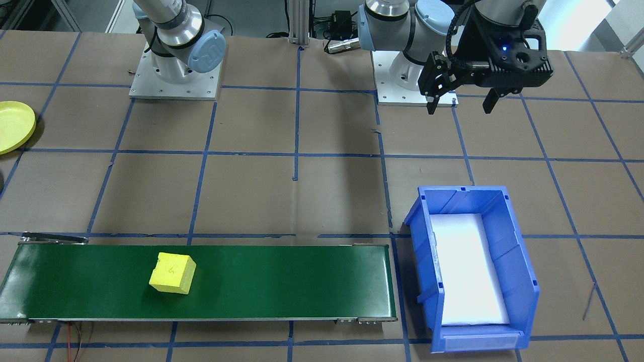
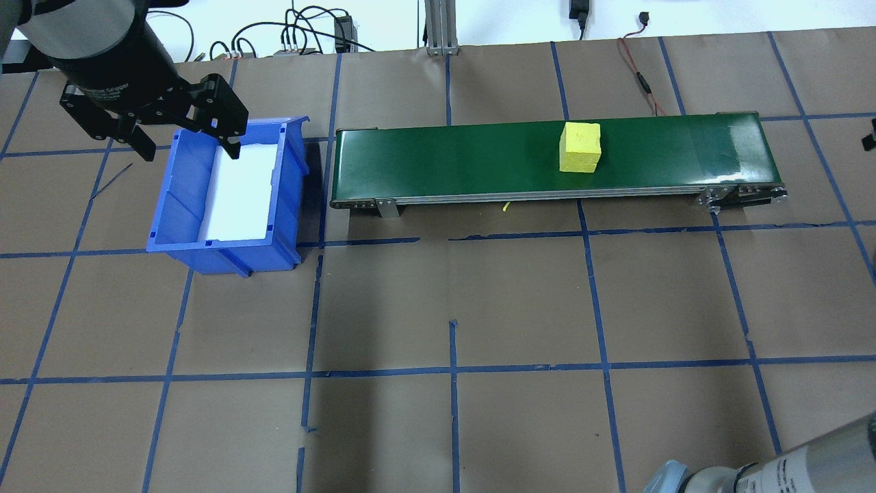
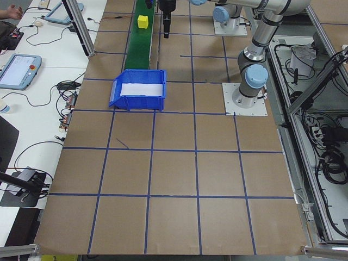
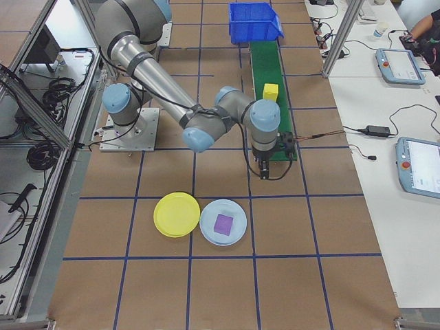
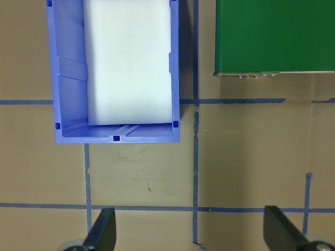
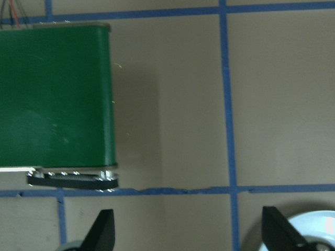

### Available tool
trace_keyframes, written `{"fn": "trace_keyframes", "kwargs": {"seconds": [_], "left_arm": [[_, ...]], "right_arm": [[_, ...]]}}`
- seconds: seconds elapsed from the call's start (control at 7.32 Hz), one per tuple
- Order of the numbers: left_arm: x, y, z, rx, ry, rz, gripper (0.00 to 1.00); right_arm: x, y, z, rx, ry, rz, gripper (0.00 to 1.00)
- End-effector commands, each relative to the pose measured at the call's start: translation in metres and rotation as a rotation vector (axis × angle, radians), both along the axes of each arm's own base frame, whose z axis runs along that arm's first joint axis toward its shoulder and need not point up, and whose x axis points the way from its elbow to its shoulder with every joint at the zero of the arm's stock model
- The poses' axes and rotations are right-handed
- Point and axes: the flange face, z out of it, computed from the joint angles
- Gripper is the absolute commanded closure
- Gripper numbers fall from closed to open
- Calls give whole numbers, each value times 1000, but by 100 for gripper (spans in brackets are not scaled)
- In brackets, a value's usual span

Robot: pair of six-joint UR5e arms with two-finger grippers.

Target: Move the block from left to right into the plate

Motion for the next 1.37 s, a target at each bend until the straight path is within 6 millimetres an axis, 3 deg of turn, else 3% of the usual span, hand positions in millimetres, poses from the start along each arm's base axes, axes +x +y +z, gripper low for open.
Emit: {"fn": "trace_keyframes", "kwargs": {"seconds": [0.0, 0.14, 0.41, 0.82, 1.23], "left_arm": [[0, 0, 0, 0, 0, 0, 0], [0, 0, 0, 0, 0, 0, 0], [0, 0, 0, 0, 0, 0, 0], [0, 0, 0, 0, 0, 0, 0], [0, 0, -1, 1, 1, 0, 0]], "right_arm": [[120, -40, 6, -1, -82, -140, 0], [152, -52, 3, -29, -183, -147, 0], [192, -70, -13, -52, -317, -127, 0], [195, -82, -60, 7, -410, -136, 0], [204, -80, -84, 38, -487, -140, 0]]}}
